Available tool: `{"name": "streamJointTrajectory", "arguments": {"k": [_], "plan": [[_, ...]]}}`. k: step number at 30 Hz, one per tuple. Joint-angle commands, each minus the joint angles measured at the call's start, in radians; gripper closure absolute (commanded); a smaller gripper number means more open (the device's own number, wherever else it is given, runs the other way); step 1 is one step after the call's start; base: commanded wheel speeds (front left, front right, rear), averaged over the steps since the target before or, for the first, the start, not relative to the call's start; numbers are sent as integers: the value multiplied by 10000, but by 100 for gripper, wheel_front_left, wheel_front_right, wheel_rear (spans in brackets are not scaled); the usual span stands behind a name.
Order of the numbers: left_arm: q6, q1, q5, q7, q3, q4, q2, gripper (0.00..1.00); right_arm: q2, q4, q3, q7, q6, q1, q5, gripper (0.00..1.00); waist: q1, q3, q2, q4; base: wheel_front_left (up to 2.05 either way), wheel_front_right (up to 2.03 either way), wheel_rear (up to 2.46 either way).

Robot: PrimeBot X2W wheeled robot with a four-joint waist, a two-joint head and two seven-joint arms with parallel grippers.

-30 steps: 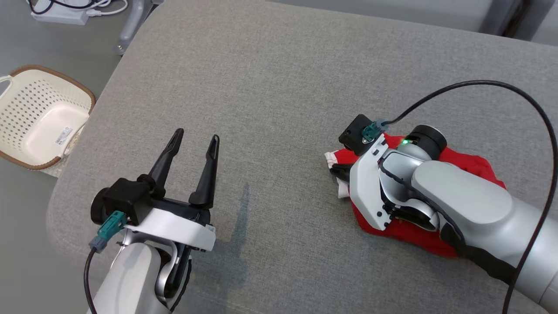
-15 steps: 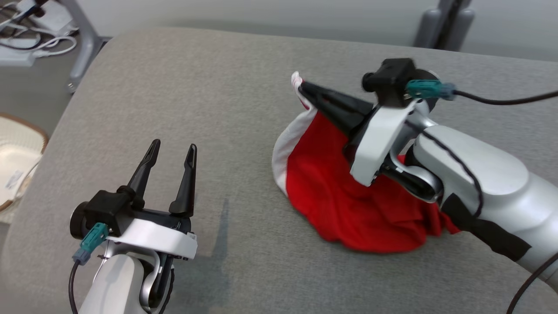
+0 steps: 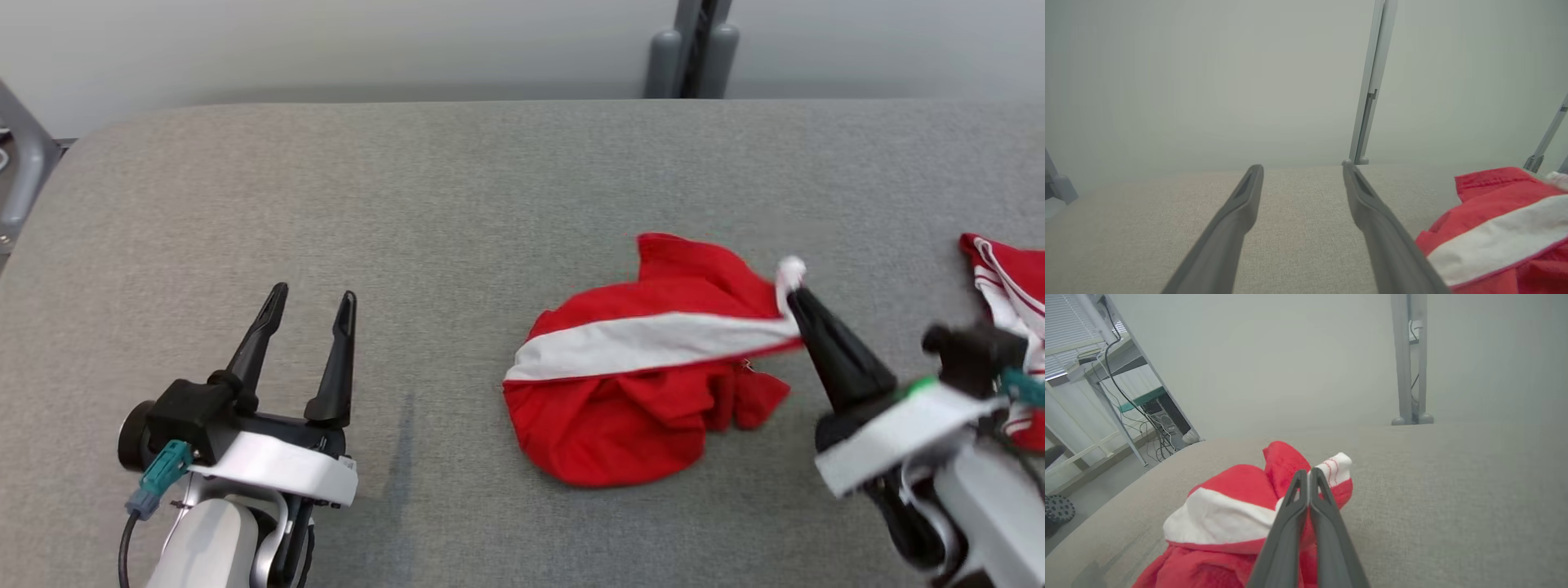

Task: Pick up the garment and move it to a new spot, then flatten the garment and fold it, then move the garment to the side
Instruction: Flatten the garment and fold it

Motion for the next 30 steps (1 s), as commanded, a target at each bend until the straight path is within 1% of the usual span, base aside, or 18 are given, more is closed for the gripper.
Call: {"name": "streamJointTrajectory", "arguments": {"k": [1, 4, 5, 8, 9, 10, 11, 12, 16, 19, 20, 21, 24, 27, 30], "plan": [[44, 54, -60, -23, 49, -48, 60, 0, 297, -145, -430, -14, 0, 458, -170, 100, 0, 91, 0, -154, 0, 0, 0], [93, 141, -117, 41, 69, -101, 116, 0, 724, 71, -1386, -17, -2, 1570, -857, 100, 0, 166, 0, -316, 0, 0, 0], [92, 153, -134, 75, 64, -121, 120, 0, 969, 110, -1579, -14, 2, 1780, -1006, 100, 0, 178, 0, -364, 0, 0, 0], [115, 217, -142, 142, 57, -167, 197, 0, 1442, 371, -2010, -17, 0, 2098, -1438, 100, 0, 184, 0, -453, 0, 0, 0], [128, 233, -146, 173, 53, -191, 220, 0, 1566, 378, -2125, -15, 0, 2147, -1558, 75, 0, 169, 0, -472, 0, 0, 0], [149, 262, -151, 198, 59, -212, 243, 0, 1688, 343, -2241, -16, 0, 2210, -1586, 26, 0, 136, 0, -499, 0, 0, 0], [148, 293, -153, 201, 70, -239, 272, 0, 1760, 285, -2364, -16, 0, 2295, -1669, 0, 0, 113, 0, -524, 0, 0, 0], [148, 293, -153, 201, 70, -239, 272, 0, 1760, 285, -2364, -16, 0, 2295, -1669, 0, 0, 113, 0, -524, 0, 0, 0], [272, 513, -193, 296, 161, -379, 381, 0, 1797, -24, -2993, -16, 0, 2741, -2090, 0, 0, -27, 0, -658, 0, 0, 0], [399, 729, -261, 374, 269, -526, 478, 0, 1764, -360, -3665, -17, 0, 3142, -2583, 0, 0, -147, 0, -775, 0, 0, 0], [490, 900, -276, 423, 326, -649, 512, 0, 1709, -579, -4209, -17, -2, 3398, -3061, 0, 0, -205, 0, -836, 0, 0, 0], [544, 977, -292, 421, 365, -705, 537, 0, 1719, -711, -4477, -18, 0, 3487, -3300, 0, 0, -237, 0, -860, 0, 0, 0], [669, 1220, -325, 495, 450, -843, 601, 0, 1908, -1090, -5268, -17, 0, 3734, -4141, 0, 0, -389, 0, -910, 0, 0, 0], [766, 1458, -344, 554, 512, -956, 641, 0, 2135, -1547, -5836, 133, 0, 3939, -4881, 0, 0, -594, 0, -908, 0, 0, 0], [842, 1710, -396, 621, 528, -1047, 680, 0, 2394, -2073, -6040, 472, 0, 4194, -5360, 0, 0, -809, 0, -884, 0, 0, 0]]}}
